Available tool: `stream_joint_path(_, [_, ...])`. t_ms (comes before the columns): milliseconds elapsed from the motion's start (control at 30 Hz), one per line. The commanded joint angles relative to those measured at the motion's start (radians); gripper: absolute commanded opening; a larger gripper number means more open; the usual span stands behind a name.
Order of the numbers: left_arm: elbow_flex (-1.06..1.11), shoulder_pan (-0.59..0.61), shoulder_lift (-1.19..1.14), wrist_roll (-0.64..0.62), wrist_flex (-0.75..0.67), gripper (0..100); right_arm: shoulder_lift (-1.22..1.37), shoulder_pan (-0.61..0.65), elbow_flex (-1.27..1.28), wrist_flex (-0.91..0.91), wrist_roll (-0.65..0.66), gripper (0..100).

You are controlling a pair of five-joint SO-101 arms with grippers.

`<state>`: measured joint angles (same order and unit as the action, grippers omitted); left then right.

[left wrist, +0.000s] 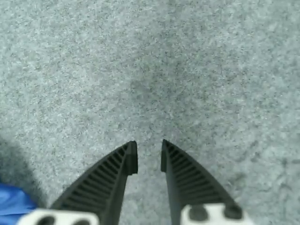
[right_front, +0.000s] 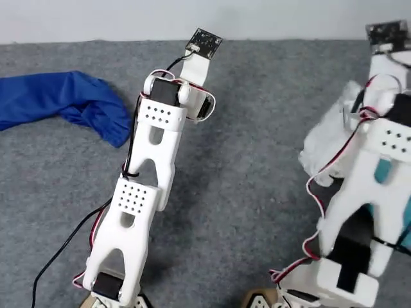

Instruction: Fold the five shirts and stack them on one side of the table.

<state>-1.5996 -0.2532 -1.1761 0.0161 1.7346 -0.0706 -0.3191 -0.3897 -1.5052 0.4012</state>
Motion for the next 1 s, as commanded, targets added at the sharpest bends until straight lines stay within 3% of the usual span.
stream_joint_path(0, [0.001,-0.009,0.011,0.012,0.021,9,-0.084,0.025,-0.150,-0.076,-0.009,0.9])
stream_joint_path(333, [0.002,-0.002,0.012,0.012,0.021,9,-0.183,0.007,-0.353,-0.283,-0.005,0.9])
stream_joint_path(600, [0.004,-0.002,0.011,0.012,0.021,9,-0.259,-0.193,-0.353,-0.283,0.005,0.9])
stream_joint_path(967, [0.004,-0.002,0.011,0.012,0.021,9,-0.225,-0.203,-0.348,-0.285,0.021,0.9])
